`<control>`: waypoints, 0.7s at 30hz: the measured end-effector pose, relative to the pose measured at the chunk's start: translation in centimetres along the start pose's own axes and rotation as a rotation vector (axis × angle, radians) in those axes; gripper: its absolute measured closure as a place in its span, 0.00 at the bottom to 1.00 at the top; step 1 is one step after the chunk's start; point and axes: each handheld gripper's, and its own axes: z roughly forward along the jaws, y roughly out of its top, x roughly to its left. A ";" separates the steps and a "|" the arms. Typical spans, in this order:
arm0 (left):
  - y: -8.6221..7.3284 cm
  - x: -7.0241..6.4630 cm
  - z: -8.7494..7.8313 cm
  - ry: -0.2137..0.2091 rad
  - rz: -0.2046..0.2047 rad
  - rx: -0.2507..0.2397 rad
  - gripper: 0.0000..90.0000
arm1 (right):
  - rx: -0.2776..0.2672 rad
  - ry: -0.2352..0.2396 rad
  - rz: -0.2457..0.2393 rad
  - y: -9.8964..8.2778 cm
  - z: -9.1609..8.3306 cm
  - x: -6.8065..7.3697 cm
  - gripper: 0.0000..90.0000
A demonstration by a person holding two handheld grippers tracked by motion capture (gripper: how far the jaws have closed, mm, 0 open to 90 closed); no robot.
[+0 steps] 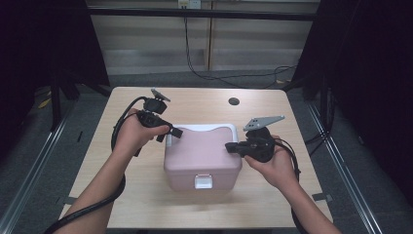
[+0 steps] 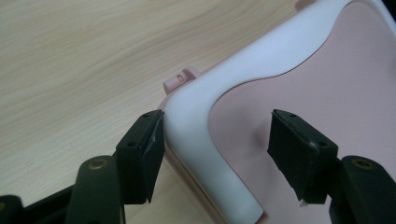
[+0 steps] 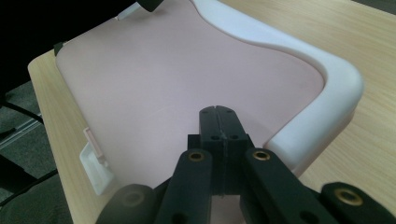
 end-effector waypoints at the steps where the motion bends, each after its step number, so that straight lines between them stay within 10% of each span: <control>1: 0.0 0.0 -0.2 -0.007 0.002 -0.004 0.41 | 0.003 0.000 0.000 0.0 0.0 0.0 1.00; 21: 0.8 -1.5 -0.8 0.177 0.097 0.029 0.71 | 0.002 -0.013 -0.003 0.1 0.1 0.2 1.00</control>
